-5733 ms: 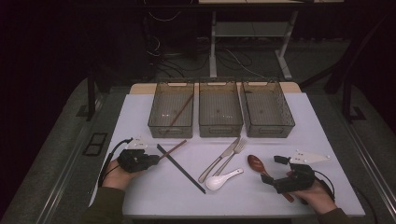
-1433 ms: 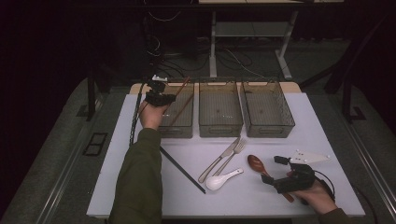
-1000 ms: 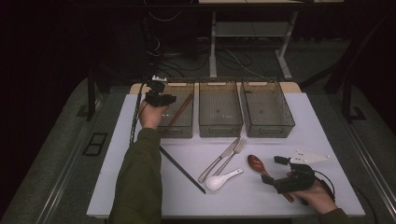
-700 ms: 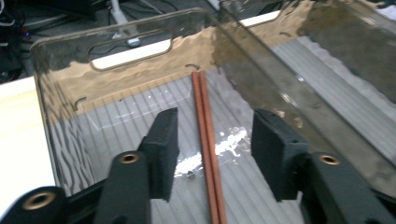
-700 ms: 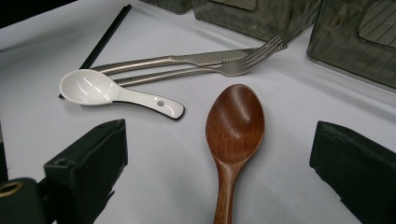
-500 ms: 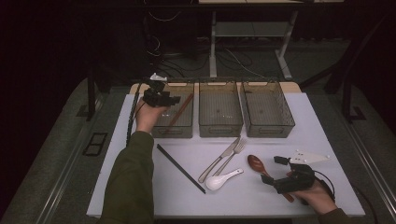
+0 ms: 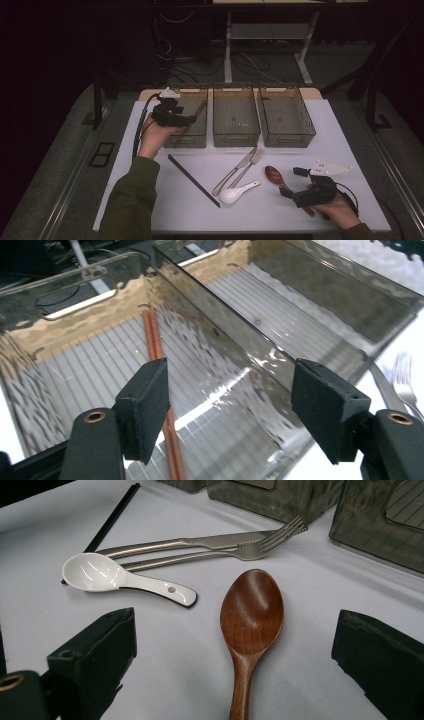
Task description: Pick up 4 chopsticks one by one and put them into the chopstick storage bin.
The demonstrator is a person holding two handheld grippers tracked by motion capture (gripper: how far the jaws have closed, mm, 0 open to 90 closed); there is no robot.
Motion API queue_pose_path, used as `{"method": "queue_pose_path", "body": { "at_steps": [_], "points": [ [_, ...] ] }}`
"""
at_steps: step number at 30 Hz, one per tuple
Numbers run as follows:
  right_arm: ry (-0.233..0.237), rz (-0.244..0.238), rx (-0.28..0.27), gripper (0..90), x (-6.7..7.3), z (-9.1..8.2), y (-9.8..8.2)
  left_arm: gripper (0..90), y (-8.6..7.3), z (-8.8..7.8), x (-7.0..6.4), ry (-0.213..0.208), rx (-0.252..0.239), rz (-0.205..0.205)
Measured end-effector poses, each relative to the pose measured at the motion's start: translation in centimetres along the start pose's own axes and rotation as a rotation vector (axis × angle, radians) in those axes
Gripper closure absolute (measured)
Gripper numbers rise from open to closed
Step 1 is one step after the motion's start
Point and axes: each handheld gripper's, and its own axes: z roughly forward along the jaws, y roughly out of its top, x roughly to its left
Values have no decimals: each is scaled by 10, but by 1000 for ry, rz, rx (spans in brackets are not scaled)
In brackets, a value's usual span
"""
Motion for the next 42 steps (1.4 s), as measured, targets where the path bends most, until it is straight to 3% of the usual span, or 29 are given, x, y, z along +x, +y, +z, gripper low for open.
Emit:
{"method": "queue_pose_path", "body": {
  "at_steps": [12,23,31,42],
  "points": [
    [-1,2,1,40,0,0,0,248,-16,-19,-27,-42,-28,41],
    [-2,5,3,40,0,-1,0,257,-38,-27,-47,-54,-8,88],
    [-5,1,0,40,0,0,0,386,-60,-27,-56,-51,56,128],
    [-5,-2,1,40,1,-1,0,736,-86,-24,-48,-6,109,118]
  ]
}}
